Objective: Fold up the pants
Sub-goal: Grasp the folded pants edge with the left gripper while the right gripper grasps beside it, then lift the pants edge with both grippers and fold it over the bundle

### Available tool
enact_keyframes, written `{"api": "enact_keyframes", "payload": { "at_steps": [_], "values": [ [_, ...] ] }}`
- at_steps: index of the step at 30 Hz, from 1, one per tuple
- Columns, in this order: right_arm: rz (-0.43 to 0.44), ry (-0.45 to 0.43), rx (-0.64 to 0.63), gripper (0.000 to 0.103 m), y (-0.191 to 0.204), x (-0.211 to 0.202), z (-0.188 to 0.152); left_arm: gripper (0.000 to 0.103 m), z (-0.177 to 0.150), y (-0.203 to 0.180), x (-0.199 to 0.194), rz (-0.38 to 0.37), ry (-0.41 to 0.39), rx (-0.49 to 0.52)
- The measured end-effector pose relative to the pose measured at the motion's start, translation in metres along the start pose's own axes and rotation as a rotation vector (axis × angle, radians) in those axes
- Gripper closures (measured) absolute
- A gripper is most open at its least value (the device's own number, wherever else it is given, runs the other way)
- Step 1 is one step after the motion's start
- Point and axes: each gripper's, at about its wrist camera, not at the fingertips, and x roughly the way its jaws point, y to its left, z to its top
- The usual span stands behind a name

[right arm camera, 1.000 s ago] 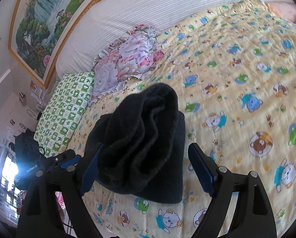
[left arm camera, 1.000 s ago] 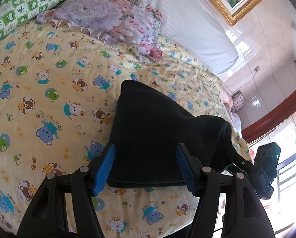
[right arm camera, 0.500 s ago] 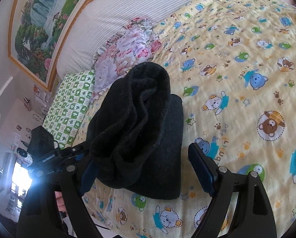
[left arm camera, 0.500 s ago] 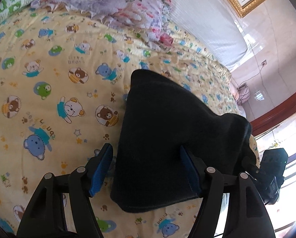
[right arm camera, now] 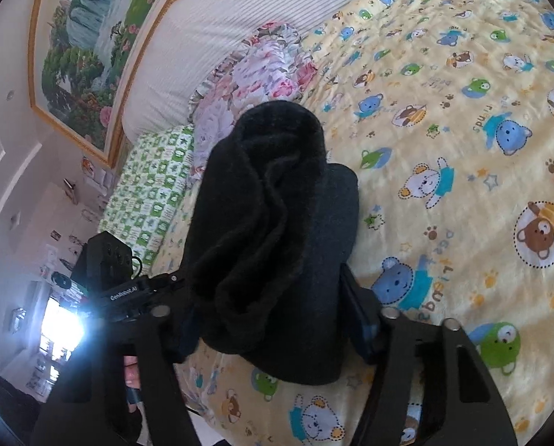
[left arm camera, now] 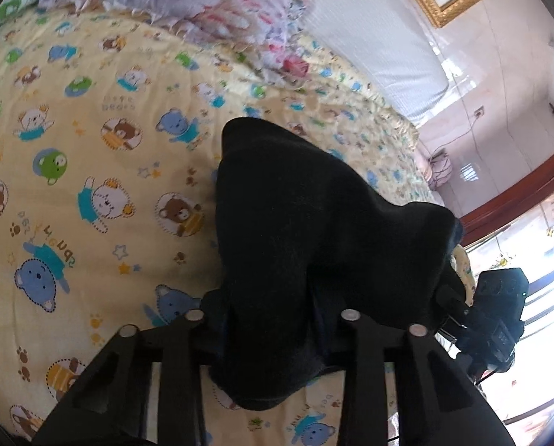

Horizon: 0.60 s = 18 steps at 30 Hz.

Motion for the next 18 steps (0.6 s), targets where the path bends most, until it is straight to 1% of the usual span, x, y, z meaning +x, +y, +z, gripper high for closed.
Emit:
{"api": "enact_keyframes", "payload": {
  "at_steps": [4,9,14,18],
  "values": [
    [0.004,-0.009,-0.017,0.047,0.006,-0.003,0.000,0.076,0.000,-0.006,-0.006,0.011,-0.016,0.020],
    [0.015,-0.026,-0.034,0.048,0.014,-0.006,0.002,0.078,0.002,-0.008,-0.023,-0.013,-0.046,0.010],
    [0.039,-0.020,-0.056,0.048,0.025,-0.002,0.009,0.078,0.004,-0.010,-0.045,0.022,-0.103,0.021],
    [0.062,-0.009,-0.096,0.048,0.041,0.009,0.017,0.078,0.008,-0.001,-0.065,0.035,-0.140,-0.007]
  ]
}}
